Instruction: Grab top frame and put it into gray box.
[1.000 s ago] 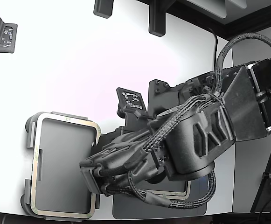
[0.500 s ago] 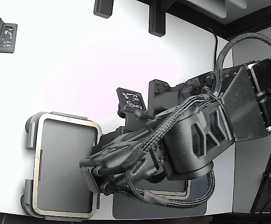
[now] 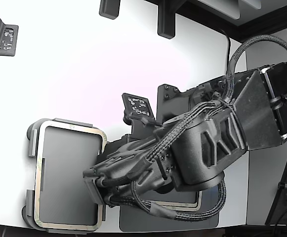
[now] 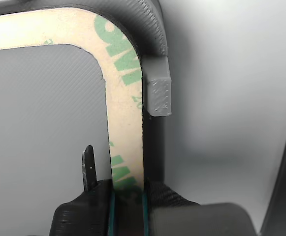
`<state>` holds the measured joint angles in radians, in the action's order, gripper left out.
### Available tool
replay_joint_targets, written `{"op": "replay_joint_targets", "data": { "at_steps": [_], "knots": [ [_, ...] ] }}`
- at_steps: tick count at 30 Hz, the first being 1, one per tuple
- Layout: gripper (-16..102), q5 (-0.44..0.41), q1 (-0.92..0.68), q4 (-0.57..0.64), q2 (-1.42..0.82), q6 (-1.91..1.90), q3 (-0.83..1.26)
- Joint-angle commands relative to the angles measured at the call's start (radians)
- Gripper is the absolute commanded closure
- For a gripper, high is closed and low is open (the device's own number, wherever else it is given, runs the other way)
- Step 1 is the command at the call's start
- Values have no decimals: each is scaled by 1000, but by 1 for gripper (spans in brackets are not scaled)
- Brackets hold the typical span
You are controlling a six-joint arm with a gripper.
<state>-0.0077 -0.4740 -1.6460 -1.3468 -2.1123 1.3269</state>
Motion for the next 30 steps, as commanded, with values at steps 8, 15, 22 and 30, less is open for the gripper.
{"op": "replay_joint_targets", "data": {
  "at_steps": [8,15,22,30],
  "knots": [
    [99,-3,11,-9,-15,5,-26],
    [99,-3,11,-8,-5,5,-31],
    [99,-6,11,-8,-5,-2,-28],
    [-14,-21,8,32,-18,-41,9]
  ]
}}
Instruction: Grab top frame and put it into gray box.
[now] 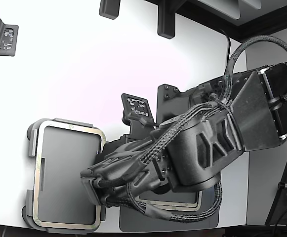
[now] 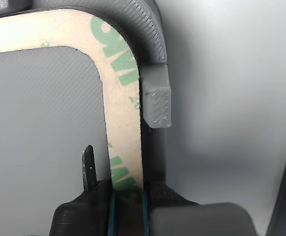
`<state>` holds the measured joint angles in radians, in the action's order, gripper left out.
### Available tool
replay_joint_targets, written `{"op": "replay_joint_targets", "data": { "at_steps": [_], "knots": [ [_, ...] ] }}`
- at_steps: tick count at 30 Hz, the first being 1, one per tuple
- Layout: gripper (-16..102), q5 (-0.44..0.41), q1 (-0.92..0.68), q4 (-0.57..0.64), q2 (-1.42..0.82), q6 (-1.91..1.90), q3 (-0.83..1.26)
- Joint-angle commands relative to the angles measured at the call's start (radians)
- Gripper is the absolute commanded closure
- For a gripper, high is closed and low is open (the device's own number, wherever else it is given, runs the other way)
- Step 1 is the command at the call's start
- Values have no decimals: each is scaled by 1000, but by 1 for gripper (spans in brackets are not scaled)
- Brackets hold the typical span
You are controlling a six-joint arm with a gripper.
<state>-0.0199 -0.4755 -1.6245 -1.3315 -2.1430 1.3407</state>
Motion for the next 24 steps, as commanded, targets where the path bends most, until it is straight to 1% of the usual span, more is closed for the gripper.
{"op": "replay_joint_targets", "data": {
  "at_steps": [1,2,3,10,12,15,18,22,24],
  "knots": [
    [3,-12,8,11,-37,-17,-3],
    [-12,-14,8,17,-43,-17,0],
    [-14,-14,8,25,-49,-14,6],
    [-14,-38,8,75,-77,11,15],
    [-14,-58,8,109,-77,20,9],
    [-14,-78,9,118,-81,35,-17],
    [-14,-135,11,121,-115,64,-37],
    [-14,-247,12,170,-202,342,17],
    [-14,-325,18,206,-253,480,55]
  ]
}}
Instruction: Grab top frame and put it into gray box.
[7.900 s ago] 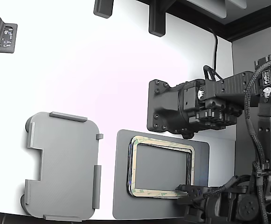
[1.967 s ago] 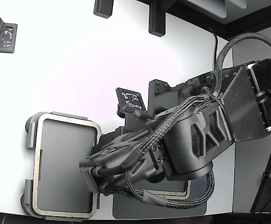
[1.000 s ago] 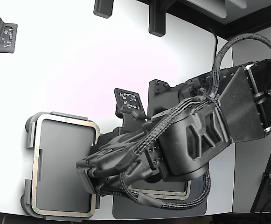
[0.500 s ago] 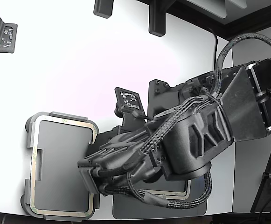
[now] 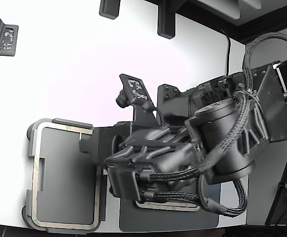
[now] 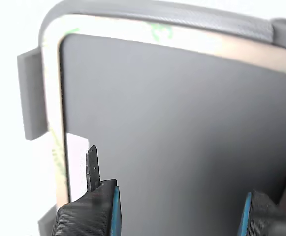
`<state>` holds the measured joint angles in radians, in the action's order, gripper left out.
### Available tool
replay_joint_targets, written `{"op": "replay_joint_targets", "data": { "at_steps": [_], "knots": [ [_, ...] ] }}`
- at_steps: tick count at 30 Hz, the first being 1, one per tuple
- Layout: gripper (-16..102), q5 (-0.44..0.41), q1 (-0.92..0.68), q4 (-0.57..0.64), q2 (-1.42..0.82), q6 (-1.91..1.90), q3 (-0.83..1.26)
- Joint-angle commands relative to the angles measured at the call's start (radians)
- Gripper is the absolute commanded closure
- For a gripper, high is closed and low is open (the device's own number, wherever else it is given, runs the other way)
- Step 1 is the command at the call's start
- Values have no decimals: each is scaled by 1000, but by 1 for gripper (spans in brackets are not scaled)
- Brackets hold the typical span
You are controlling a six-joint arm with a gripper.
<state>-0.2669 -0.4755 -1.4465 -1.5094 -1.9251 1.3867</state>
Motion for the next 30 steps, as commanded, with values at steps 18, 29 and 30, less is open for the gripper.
{"op": "replay_joint_targets", "data": {
  "at_steps": [18,29,30],
  "knots": [
    [-14,87,454,494,-1015,1695,910],
    [-14,210,537,483,-1439,1821,1249],
    [-14,202,520,480,-1445,1825,1252]
  ]
}}
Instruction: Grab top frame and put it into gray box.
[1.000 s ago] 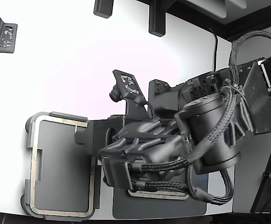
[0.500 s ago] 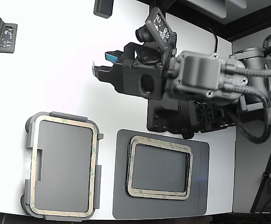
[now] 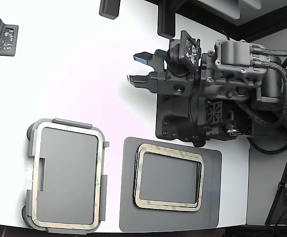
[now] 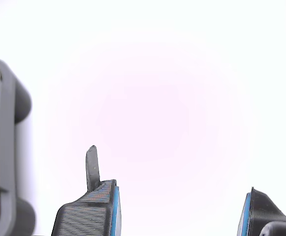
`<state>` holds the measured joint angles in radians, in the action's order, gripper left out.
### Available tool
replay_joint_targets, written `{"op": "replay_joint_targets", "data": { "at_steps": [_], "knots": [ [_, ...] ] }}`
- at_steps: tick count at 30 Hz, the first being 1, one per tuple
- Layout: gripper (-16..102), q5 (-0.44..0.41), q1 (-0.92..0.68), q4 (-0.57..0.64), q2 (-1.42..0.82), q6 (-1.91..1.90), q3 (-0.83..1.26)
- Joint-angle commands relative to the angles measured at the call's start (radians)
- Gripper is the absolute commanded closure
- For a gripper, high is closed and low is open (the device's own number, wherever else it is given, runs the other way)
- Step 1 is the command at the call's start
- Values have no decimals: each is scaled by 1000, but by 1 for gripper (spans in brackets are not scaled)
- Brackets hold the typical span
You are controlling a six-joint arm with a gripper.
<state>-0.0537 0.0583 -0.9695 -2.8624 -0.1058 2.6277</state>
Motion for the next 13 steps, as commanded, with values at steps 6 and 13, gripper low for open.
{"op": "replay_joint_targets", "data": {
  "at_steps": [6,13],
  "knots": [
    [-14,-15,-15,5,-92,5,11],
    [-14,-15,-15,5,-92,5,11]
  ]
}}
